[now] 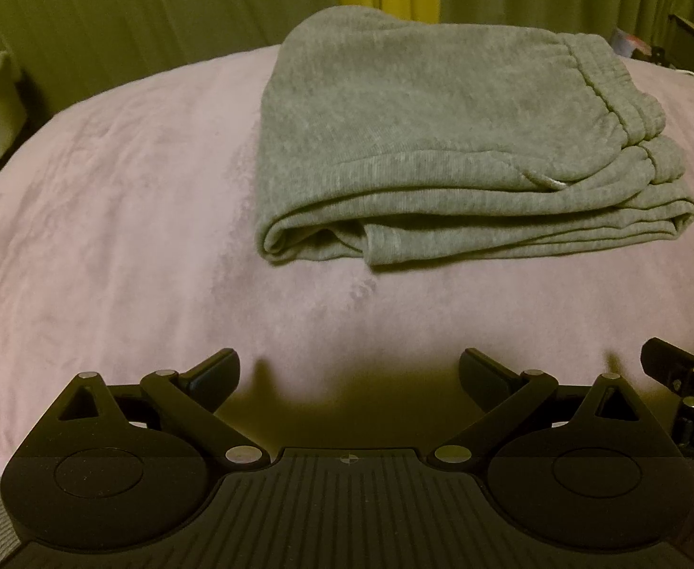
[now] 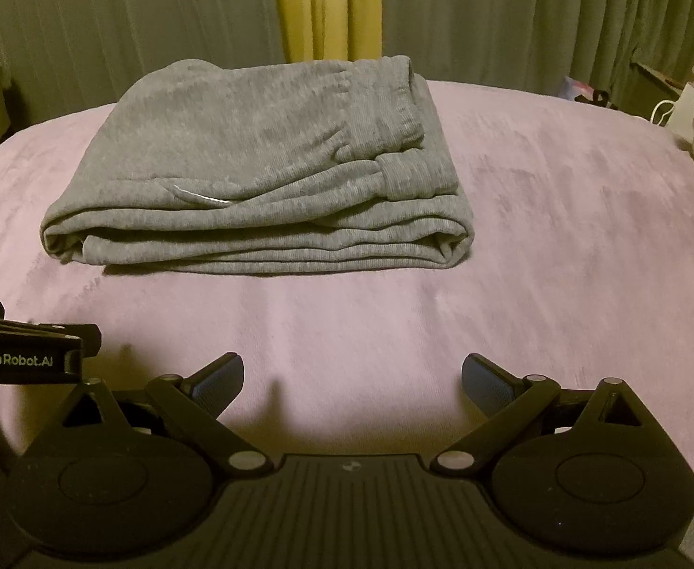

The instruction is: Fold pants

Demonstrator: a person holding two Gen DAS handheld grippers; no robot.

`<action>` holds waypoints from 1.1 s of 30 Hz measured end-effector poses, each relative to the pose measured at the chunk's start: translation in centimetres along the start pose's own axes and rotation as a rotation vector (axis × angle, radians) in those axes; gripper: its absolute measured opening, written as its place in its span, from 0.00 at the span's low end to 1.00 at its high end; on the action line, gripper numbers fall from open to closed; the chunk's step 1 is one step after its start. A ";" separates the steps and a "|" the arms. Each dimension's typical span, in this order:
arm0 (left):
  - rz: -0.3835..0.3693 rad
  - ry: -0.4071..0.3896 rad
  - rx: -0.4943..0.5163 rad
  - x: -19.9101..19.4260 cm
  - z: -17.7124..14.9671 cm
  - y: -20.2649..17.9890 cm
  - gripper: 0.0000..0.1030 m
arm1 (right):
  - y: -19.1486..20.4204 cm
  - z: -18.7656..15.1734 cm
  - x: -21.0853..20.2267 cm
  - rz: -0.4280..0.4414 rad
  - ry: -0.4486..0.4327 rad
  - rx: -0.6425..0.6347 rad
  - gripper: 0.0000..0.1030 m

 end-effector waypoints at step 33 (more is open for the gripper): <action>0.000 0.007 0.019 0.2 -0.2 -0.1 0.99 | 0.2 -0.4 0.2 0.000 0.010 0.002 0.96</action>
Point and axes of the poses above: each gripper's, at about its wrist camera, not at the fingertips, and x roughly the way its jaws point, y to its left, z to its top, the point moved 5 cm from there along x, roughly the way its jaws point, and after that the axes turned 11 degrees about -y, right-handed, at the moved point
